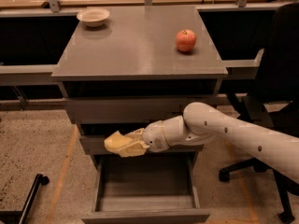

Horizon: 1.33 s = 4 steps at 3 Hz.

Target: Place sponge into bottom drawer

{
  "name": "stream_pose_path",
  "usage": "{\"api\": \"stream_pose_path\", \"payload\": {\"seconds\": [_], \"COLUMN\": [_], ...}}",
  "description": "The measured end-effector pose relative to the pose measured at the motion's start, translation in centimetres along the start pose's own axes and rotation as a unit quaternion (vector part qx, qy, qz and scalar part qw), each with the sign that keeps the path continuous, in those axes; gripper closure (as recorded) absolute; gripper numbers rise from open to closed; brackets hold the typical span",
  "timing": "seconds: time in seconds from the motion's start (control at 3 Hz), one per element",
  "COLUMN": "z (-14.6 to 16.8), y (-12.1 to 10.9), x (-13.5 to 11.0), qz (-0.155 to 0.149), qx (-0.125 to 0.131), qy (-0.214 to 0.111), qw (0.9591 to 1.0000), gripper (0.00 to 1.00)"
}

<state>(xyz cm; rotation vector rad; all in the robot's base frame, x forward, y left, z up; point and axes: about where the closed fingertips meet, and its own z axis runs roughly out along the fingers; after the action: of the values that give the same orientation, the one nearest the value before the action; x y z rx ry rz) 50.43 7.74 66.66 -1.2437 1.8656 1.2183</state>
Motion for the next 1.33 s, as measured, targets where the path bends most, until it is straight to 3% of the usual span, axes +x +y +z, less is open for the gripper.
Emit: {"api": "stream_pose_path", "payload": {"seconds": [0.67,1.33], "z": [1.6,2.3], "y": [-1.3,-4.3], "x": [3.7,9.8], "qz": [-0.002,0.019], "qx": [0.005,0.017], "qy": [0.033,0.029], "qw": [0.9994,0.9992], "gripper": [1.00,1.00]}}
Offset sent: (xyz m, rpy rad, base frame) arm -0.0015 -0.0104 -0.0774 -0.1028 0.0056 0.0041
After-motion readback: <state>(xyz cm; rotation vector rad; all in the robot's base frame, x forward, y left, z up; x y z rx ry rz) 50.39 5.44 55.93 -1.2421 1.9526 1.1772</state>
